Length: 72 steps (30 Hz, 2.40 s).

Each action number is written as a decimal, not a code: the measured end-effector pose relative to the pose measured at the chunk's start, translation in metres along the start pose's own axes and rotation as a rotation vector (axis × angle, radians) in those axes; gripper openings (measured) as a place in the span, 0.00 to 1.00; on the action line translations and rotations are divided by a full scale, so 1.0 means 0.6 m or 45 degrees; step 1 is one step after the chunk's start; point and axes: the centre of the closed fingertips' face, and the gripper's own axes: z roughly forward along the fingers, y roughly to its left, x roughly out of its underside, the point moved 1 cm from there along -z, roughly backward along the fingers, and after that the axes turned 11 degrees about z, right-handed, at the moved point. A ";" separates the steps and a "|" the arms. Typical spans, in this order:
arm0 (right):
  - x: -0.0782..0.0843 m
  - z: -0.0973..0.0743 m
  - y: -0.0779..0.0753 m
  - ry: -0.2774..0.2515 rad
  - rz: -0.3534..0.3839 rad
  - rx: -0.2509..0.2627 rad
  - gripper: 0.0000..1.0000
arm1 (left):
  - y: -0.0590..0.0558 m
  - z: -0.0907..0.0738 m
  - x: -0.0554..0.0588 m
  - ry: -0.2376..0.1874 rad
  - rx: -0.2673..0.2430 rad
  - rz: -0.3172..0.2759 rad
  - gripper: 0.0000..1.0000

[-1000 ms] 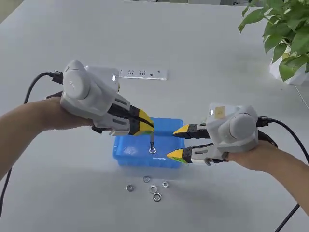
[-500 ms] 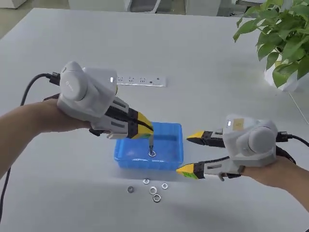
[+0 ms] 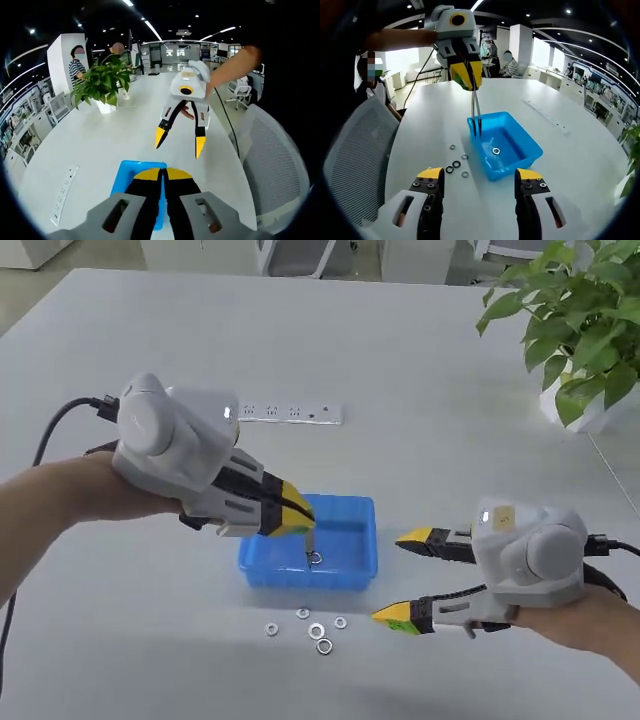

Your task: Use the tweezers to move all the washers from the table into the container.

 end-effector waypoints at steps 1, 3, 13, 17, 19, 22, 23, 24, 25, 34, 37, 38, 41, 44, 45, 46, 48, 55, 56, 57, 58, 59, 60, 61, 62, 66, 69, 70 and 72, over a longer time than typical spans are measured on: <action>0.002 -0.001 0.002 0.004 0.001 0.000 0.58 | -0.001 0.000 0.000 -0.002 0.002 -0.003 0.06; 0.005 -0.002 0.004 0.006 0.001 0.001 0.58 | -0.006 0.002 0.001 -0.006 0.006 -0.005 0.06; 0.013 -0.002 0.017 0.008 0.003 0.004 0.57 | -0.032 0.012 0.003 -0.018 0.022 -0.008 0.06; 0.017 0.001 0.022 0.014 0.002 0.001 0.57 | -0.041 0.017 0.006 -0.022 0.029 -0.012 0.05; 0.017 0.001 0.025 0.015 -0.001 -0.002 0.57 | -0.046 0.019 0.008 -0.024 0.035 -0.012 0.05; 0.018 0.002 0.027 0.017 -0.006 -0.003 0.57 | -0.053 0.022 0.010 -0.026 0.040 -0.016 0.05; 0.018 0.003 0.028 0.018 -0.012 -0.003 0.56 | -0.056 0.023 0.011 -0.028 0.042 -0.017 0.05; 0.019 0.003 0.028 0.018 -0.013 -0.002 0.56 | -0.059 0.024 0.012 -0.028 0.046 -0.018 0.05; 0.019 0.003 0.029 0.018 -0.012 -0.004 0.56 | -0.062 0.025 0.012 -0.028 0.047 -0.018 0.05; 0.031 0.006 0.036 0.038 -0.019 -0.010 0.56 | -0.083 0.034 0.017 -0.031 0.064 -0.025 0.05; 0.035 0.006 0.039 0.043 -0.021 -0.013 0.55 | -0.089 0.037 0.019 -0.034 0.071 -0.029 0.05; 0.035 0.006 0.041 0.045 -0.020 -0.014 0.55 | -0.091 0.039 0.019 -0.036 0.073 -0.028 0.05; 0.039 0.007 0.042 0.050 -0.020 -0.017 0.55 | -0.095 0.043 0.025 -0.034 0.078 -0.029 0.05; 0.042 0.009 0.044 0.057 -0.021 -0.019 0.55 | -0.099 0.046 0.029 -0.032 0.083 -0.034 0.05; 0.042 0.009 0.044 0.057 -0.021 -0.020 0.55 | -0.100 0.047 0.030 -0.031 0.084 -0.033 0.05; 0.043 0.010 0.044 0.057 -0.020 -0.020 0.55 | -0.102 0.048 0.031 -0.031 0.084 -0.035 0.05; 0.044 0.010 0.045 0.056 -0.016 -0.021 0.55 | -0.104 0.049 0.033 -0.033 0.086 -0.038 0.05; 0.050 0.015 0.050 0.061 -0.008 -0.029 0.54 | -0.112 0.057 0.040 -0.038 0.098 -0.044 0.05; 0.051 0.015 0.050 0.062 -0.008 -0.029 0.54 | -0.112 0.058 0.041 -0.038 0.099 -0.044 0.05; 0.052 0.016 0.051 0.063 -0.006 -0.030 0.54 | -0.113 0.059 0.042 -0.036 0.102 -0.043 0.05; 0.053 0.016 0.051 0.063 -0.004 -0.031 0.54 | -0.114 0.060 0.043 -0.036 0.104 -0.043 0.05; 0.054 0.016 0.051 0.065 -0.005 -0.031 0.54 | -0.115 0.061 0.044 -0.036 0.106 -0.042 0.05; 0.055 0.017 0.051 0.065 -0.004 -0.031 0.54 | -0.116 0.061 0.044 -0.037 0.108 -0.043 0.05; 0.055 0.017 0.051 0.065 -0.002 -0.031 0.54 | -0.116 0.062 0.043 -0.039 0.109 -0.040 0.05; 0.056 0.017 0.051 0.065 -0.001 -0.031 0.53 | -0.116 0.063 0.043 -0.039 0.109 -0.040 0.05; 0.060 0.018 0.050 0.067 0.003 -0.031 0.53 | -0.117 0.067 0.043 -0.048 0.113 -0.047 0.05; 0.061 0.018 0.051 0.069 0.007 -0.029 0.53 | -0.118 0.070 0.046 -0.048 0.118 -0.048 0.05; 0.062 0.017 0.051 0.068 0.009 -0.029 0.53 | -0.120 0.072 0.047 -0.047 0.122 -0.049 0.05; 0.063 0.017 0.051 0.069 0.010 -0.028 0.53 | -0.122 0.074 0.049 -0.043 0.126 -0.048 0.05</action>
